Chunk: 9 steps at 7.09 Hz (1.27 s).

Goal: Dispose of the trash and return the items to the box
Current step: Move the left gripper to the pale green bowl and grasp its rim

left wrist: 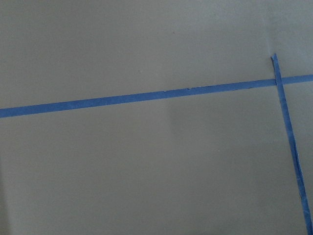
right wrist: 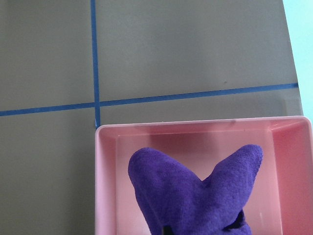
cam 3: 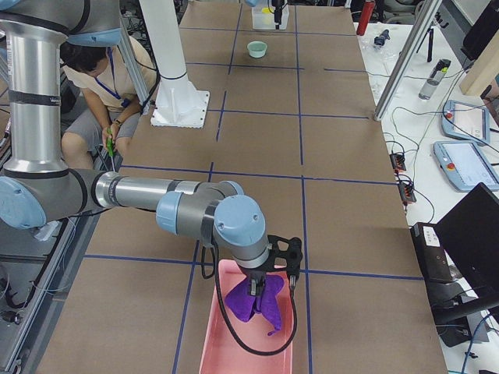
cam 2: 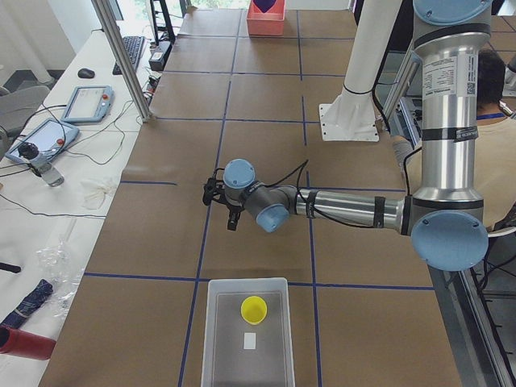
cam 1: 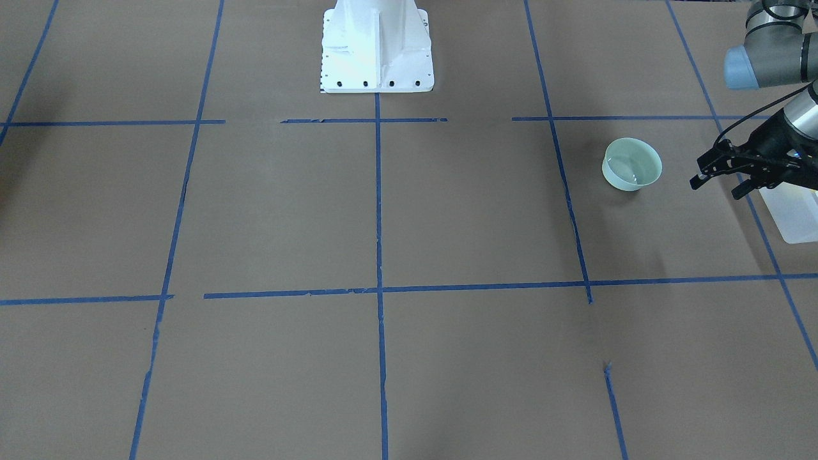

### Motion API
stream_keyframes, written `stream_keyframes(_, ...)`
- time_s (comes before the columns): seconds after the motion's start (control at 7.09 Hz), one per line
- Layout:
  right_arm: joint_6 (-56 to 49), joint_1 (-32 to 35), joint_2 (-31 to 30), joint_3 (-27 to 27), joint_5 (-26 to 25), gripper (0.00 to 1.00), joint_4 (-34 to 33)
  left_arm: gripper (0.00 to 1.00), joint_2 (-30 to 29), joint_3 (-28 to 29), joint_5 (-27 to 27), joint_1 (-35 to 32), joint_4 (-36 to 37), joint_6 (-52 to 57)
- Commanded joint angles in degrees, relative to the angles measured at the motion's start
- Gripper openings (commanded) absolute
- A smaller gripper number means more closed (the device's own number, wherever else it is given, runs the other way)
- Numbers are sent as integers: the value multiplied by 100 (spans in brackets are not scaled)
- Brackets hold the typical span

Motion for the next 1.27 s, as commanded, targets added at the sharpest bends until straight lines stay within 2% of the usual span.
stream_keyframes(0.0,-357,75,99,-821,-66,0,323,99,5,-115,236,415,-118,-679)
stream_keyframes(0.14,-323,31,98,-1198,-57,33,735,99,231,-125,613,627,-398,-806)
stream_keyframes(0.28,-279,-108,90,-1463,-57,78,913,99,407,-134,634,646,-635,-869)
stream_keyframes(0.42,-287,-153,98,-1570,-31,100,941,99,418,-143,660,925,-638,-1139)
stream_keyframes(0.71,-235,-302,159,-1361,118,100,942,99,593,-361,1264,1593,-629,-1737)
stream_keyframes(0.99,341,-758,178,-765,206,100,950,99,883,-467,1556,1657,-629,-1739)
stream_keyframes(1.13,389,-786,178,-710,224,100,950,99,901,-485,1722,1849,-585,-1774)
